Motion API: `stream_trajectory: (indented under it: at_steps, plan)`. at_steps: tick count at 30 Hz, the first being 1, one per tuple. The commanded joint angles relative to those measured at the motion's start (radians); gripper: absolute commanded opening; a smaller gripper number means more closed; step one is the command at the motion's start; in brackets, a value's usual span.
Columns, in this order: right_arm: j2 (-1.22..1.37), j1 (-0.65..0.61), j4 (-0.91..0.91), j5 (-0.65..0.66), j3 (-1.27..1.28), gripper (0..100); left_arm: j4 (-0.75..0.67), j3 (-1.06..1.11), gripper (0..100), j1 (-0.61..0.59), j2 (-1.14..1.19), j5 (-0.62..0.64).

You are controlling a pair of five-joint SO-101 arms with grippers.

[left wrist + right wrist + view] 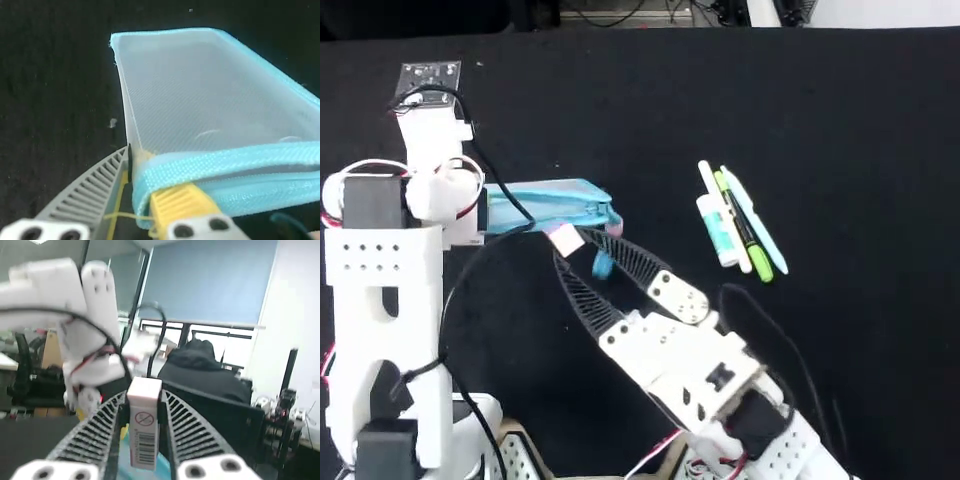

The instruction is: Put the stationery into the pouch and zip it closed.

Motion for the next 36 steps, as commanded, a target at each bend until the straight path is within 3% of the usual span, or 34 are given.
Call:
stream_trajectory:
  at_steps: [1, 12, 36]
  plan:
    - [0.091, -0.005, -0.031, 0.011, -0.150, 1.1, 0.015, -0.059, 3, 0.010, -0.003, -0.009]
    - [0.472, -0.009, -0.229, 0.006, -0.237, 1.1, 0.035, -0.059, 3, 0.008, -0.005, -0.011]
    - [0.503, 0.040, -0.295, 0.009, -0.102, 1.1, 0.037, -0.062, 3, 0.012, -0.005, -0.011]
